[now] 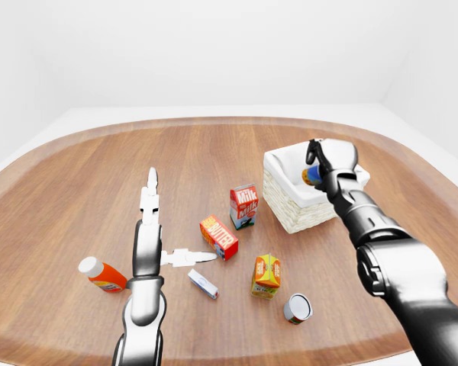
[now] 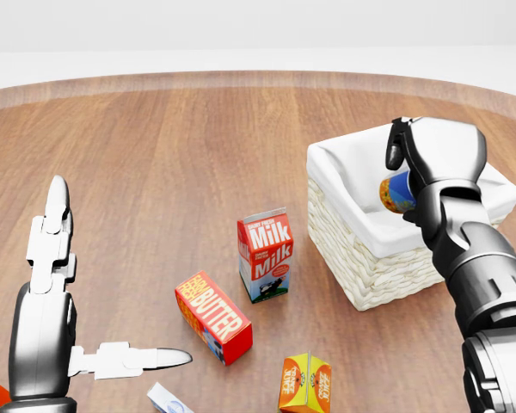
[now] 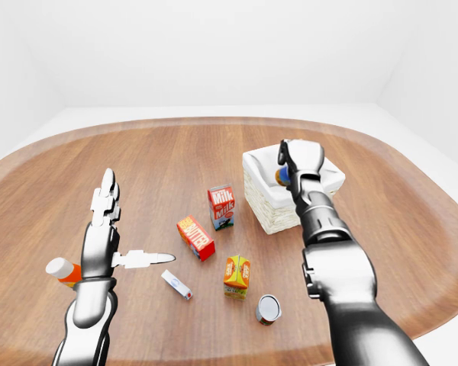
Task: Pick up the alphabet soup and the tomato sauce, and put them in the basket.
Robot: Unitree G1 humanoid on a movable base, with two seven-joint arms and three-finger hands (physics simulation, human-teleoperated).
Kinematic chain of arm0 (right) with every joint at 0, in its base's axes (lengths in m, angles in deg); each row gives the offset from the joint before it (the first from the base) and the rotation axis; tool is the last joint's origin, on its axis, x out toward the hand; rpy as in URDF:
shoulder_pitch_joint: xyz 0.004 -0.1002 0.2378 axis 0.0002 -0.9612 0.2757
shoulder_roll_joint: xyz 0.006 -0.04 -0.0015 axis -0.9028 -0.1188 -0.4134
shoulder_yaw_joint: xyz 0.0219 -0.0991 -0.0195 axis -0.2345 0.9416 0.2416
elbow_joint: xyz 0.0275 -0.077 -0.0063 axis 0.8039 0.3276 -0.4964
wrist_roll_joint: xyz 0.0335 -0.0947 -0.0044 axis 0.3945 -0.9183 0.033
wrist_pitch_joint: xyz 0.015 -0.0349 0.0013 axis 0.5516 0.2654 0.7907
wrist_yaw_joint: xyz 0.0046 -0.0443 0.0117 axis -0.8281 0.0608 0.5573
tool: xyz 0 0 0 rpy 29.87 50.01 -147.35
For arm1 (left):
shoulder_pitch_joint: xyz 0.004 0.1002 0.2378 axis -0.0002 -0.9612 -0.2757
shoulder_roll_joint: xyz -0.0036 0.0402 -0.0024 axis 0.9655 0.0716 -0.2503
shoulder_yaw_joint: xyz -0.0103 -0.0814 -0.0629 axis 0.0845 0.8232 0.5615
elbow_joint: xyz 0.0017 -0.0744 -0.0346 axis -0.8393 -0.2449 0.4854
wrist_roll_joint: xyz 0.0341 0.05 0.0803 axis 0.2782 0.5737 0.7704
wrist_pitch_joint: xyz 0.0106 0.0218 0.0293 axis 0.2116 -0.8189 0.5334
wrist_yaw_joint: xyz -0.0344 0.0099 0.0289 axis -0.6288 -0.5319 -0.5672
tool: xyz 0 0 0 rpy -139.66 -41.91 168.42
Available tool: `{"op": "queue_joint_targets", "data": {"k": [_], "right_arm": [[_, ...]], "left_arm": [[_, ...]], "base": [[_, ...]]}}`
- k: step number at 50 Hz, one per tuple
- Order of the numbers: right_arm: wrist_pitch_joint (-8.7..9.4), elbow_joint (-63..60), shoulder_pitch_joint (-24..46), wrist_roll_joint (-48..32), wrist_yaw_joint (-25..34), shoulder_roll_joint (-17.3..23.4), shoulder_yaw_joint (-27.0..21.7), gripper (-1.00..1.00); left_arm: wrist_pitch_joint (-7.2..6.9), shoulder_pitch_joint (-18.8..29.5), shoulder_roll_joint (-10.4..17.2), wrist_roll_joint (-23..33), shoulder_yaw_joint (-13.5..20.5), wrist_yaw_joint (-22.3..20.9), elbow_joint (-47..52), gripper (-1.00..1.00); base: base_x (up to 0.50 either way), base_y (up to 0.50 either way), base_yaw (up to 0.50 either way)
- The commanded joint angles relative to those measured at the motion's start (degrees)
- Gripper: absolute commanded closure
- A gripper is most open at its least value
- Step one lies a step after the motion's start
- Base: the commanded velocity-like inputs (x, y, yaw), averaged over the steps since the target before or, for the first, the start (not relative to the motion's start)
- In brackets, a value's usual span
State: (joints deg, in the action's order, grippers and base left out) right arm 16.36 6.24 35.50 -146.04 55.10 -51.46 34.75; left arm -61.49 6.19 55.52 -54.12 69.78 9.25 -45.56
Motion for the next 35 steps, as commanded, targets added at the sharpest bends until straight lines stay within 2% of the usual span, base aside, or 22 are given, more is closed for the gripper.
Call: {"op": "queue_joint_targets", "data": {"k": [1,3,4,5,6,35], "right_arm": [[0.00,-0.4,0.3,-1.4,0.0,0.2,-0.5,1.00],[0.00,-0.3,0.1,-1.3,0.0,0.2,-0.5,1.00],[0.00,-0.3,0.1,-1.2,0.0,0.2,-0.6,0.38],[0.00,-0.3,0.1,-1.1,0.0,0.2,-0.7,-0.04],[0.00,-0.3,0.0,-1.0,0.0,0.2,-0.7,-1.00],[0.00,-0.6,0.5,0.3,0.0,0.6,-1.1,-1.00]], "left_arm": [[0.00,-0.1,-0.1,0.1,0.0,0.0,0.1,-1.00],[0.00,-0.1,-0.1,0.1,0.0,0.0,0.1,-1.00],[0.00,-0.1,-0.1,0.1,0.0,0.0,0.1,-1.00],[0.00,-0.1,-0.1,0.1,0.0,0.0,0.1,-1.00],[0.00,-0.1,0.0,0.1,0.0,0.0,0.1,-1.00],[0.00,-0.1,0.0,0.1,0.0,0.0,0.1,-1.00]], "base": [[0.00,0.00,0.00],[0.00,0.00,0.00],[0.00,0.00,0.00],[0.00,0.00,0.00],[0.00,0.00,0.00],[0.00,0.00,0.00]]}}
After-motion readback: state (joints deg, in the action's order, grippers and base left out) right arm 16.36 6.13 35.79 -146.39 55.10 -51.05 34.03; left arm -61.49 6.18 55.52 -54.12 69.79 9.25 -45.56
